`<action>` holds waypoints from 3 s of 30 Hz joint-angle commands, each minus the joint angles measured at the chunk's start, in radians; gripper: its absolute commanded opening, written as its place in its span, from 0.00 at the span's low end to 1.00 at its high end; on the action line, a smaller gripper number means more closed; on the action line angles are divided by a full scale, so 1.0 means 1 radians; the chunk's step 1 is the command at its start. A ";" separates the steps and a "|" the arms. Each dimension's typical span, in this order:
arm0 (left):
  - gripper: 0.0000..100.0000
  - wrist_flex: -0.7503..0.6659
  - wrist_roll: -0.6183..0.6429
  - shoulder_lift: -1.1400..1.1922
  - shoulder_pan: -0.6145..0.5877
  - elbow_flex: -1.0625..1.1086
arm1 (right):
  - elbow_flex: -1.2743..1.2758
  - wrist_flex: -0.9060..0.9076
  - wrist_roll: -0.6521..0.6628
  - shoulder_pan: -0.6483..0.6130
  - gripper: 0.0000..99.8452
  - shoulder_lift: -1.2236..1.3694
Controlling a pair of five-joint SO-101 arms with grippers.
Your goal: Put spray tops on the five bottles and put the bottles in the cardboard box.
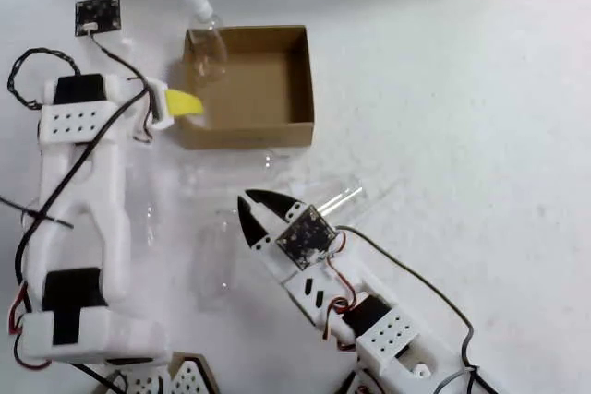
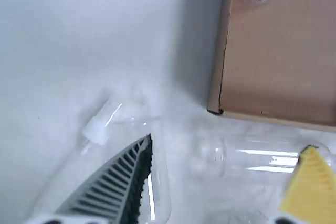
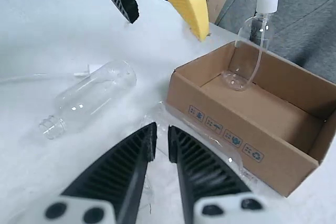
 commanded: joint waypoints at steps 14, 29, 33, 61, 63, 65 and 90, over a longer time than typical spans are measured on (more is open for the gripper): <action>0.39 -0.046 -0.080 -0.661 -0.010 0.628 | -0.003 0.002 0.014 0.008 0.01 -0.015; 0.33 -0.258 -0.037 -0.831 -0.087 0.928 | -0.002 0.002 0.014 0.008 0.01 -0.013; 0.21 -0.281 -0.080 -0.831 -0.082 0.925 | -0.002 0.002 0.014 0.007 0.01 -0.012; 0.12 -0.457 -0.115 -0.364 -0.116 0.609 | 0.000 0.002 0.011 0.004 0.01 -0.007; 0.16 -0.451 -0.121 -0.367 -0.119 0.598 | 0.000 0.002 0.014 0.004 0.01 -0.007; 0.19 -0.419 -0.121 -0.372 -0.113 0.578 | 0.000 0.002 0.014 0.004 0.01 -0.010; 0.02 -0.235 -0.560 -0.160 0.021 0.261 | 0.005 0.059 0.012 0.004 0.01 -0.012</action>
